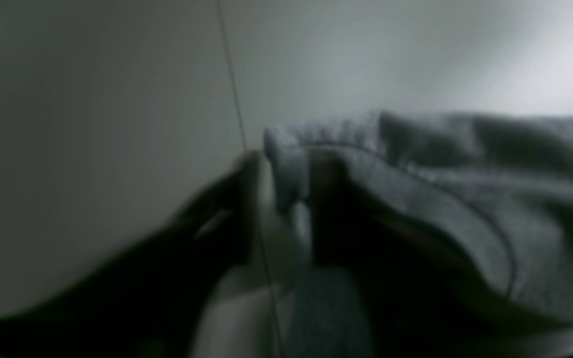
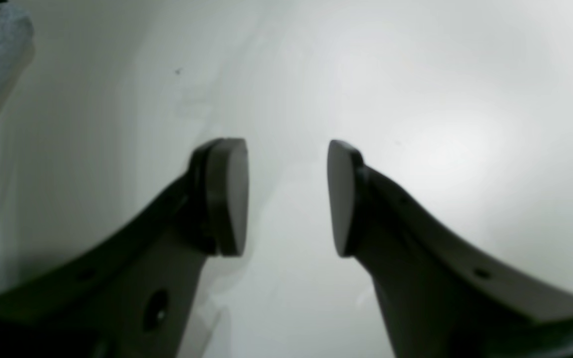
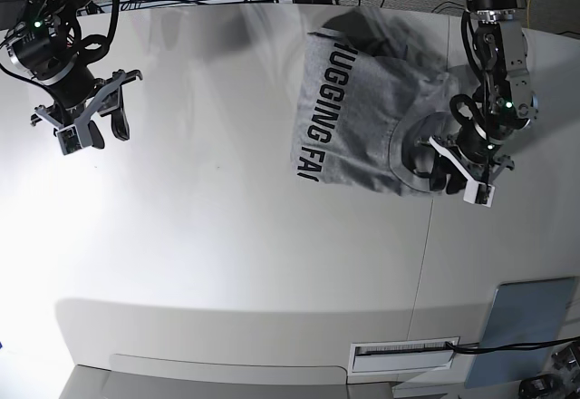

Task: Fold the T-shirt properly
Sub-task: 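Press and tuck the bundle's edge with the left gripper, then grasp the bundle with both grippers and flatten it into a square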

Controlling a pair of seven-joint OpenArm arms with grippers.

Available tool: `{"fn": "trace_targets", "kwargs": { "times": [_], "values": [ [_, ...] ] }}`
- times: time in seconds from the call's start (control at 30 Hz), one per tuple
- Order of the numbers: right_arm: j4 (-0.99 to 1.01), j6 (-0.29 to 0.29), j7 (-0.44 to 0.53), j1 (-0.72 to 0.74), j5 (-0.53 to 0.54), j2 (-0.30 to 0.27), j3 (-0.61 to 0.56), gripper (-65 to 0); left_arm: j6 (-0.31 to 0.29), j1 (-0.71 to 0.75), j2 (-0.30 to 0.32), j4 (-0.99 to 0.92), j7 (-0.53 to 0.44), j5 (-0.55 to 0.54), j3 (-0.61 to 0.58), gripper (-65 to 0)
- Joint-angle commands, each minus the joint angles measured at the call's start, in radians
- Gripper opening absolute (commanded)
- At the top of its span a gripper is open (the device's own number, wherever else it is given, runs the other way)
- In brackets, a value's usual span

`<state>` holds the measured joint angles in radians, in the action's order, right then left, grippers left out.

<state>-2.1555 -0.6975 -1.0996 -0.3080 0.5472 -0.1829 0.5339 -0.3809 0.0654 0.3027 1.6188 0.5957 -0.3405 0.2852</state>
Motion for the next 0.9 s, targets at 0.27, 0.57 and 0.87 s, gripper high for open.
{"fn": "trace_targets", "kwargs": {
  "times": [0.27,0.57,0.87],
  "values": [
    [-0.015,-0.001,0.034,0.003,0.013,-0.014,0.002,-39.2,-0.124,-0.009,0.013,0.072,0.037,-0.109,0.092,-52.6],
    [0.049,-0.001,0.080,0.007,0.008,-0.014,-0.077,-40.7,-0.317,0.196,0.013,0.129,0.224,-0.350,0.117,-64.8],
    [0.155,0.056,0.143,0.134,-0.159,0.019,-0.348,-53.3,-0.317,0.270,0.013,0.129,0.474,-0.350,0.117,-64.8]
  ]
}}
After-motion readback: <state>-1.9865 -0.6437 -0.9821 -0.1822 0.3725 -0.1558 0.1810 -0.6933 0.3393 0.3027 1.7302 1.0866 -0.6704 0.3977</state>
